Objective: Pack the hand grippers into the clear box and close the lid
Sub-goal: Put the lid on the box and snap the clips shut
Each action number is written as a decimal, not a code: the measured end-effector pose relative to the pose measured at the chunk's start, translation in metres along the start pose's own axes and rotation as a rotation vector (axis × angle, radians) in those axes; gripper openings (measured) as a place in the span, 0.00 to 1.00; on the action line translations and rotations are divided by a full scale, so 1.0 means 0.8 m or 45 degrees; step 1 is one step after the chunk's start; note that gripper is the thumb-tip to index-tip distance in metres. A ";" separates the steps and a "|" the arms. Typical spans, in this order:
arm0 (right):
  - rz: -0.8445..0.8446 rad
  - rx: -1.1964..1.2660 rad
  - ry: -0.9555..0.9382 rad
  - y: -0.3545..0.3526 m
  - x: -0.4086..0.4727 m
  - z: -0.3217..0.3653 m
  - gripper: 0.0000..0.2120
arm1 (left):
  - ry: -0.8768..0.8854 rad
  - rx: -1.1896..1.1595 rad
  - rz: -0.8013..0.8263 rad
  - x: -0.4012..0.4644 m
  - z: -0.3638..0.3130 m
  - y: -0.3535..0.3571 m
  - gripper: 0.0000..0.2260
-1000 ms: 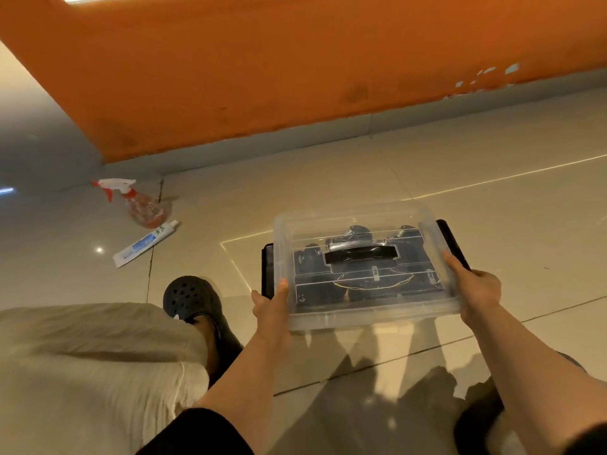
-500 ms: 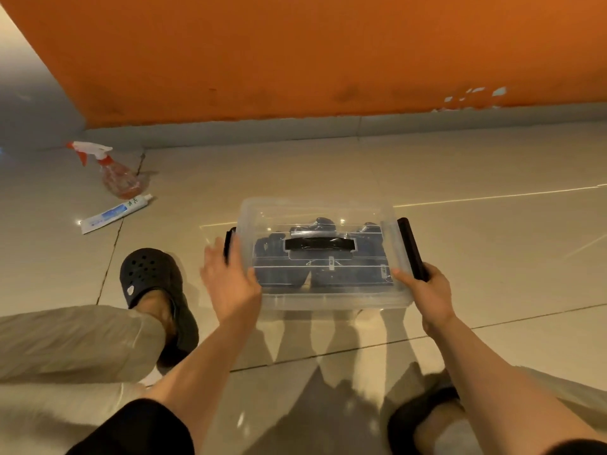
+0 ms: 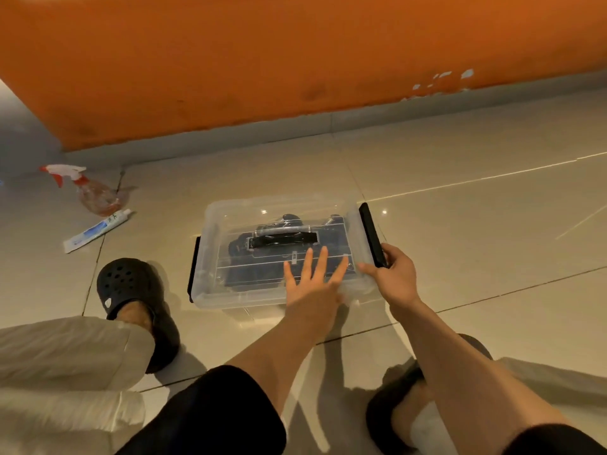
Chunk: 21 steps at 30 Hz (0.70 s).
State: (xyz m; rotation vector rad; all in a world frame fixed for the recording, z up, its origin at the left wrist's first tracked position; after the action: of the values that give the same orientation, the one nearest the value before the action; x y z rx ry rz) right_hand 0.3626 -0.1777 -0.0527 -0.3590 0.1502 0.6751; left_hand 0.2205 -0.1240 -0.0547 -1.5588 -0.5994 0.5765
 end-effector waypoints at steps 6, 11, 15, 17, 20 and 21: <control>-0.080 -0.135 -0.076 0.008 -0.005 0.007 0.22 | -0.066 -0.051 0.238 0.006 -0.005 -0.006 0.34; -0.098 -0.204 -0.143 0.009 -0.011 0.005 0.22 | -0.069 -0.026 0.260 0.005 -0.008 -0.008 0.35; -0.128 -0.329 -0.190 0.017 -0.013 0.004 0.21 | -0.069 -0.039 0.216 0.004 -0.009 -0.006 0.34; -0.146 -0.386 -0.202 0.020 -0.012 0.003 0.22 | -0.061 -0.021 0.183 0.002 -0.008 -0.006 0.33; -0.131 -0.469 -0.214 0.021 -0.010 0.002 0.22 | -0.040 -0.002 0.187 0.003 -0.006 -0.005 0.33; -0.130 -0.500 -0.214 0.021 -0.009 0.002 0.21 | -0.025 -0.009 0.186 0.003 -0.005 -0.005 0.33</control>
State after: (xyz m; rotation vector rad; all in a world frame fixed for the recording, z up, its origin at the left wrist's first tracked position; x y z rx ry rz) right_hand 0.3462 -0.1694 -0.0537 -0.6788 -0.1634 0.6296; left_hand 0.2248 -0.1249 -0.0501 -1.6145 -0.5050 0.7009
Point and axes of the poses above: each hand's wrist, its own x-axis towards the middle knuckle, its own y-axis out of the palm, z = x × y, the point moved 1 cm from there along x, towards the middle knuckle, and after that the axes turned 5 degrees about -z, right-handed, at the moved point
